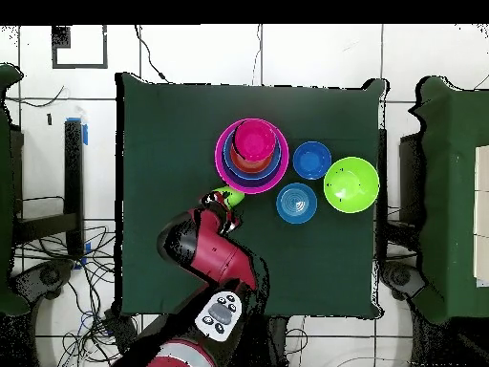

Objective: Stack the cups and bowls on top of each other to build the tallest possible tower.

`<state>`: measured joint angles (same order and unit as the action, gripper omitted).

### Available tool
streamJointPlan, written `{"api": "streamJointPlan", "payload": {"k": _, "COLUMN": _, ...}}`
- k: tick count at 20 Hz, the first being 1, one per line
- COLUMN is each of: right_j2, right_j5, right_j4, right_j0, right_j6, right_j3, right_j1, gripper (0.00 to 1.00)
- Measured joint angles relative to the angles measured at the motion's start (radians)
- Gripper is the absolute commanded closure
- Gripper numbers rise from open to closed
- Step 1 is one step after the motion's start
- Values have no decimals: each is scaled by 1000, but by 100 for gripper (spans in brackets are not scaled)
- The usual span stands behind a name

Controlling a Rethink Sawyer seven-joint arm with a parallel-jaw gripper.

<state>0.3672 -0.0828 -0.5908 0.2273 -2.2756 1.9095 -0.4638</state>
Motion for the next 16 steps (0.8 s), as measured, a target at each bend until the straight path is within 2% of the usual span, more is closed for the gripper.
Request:
{"api": "streamJointPlan", "payload": {"k": 12, "right_j2": 42, "right_j5": 0, "right_j4": -105, "right_j0": 94, "right_j6": -3, "right_j3": 0, "right_j1": 44, "gripper": 0}}
{"api": "streamJointPlan", "payload": {"k": 16, "right_j2": 45, "right_j5": 0, "right_j4": -125, "right_j0": 106, "right_j6": -3, "right_j3": 0, "right_j1": 53, "gripper": 0}}
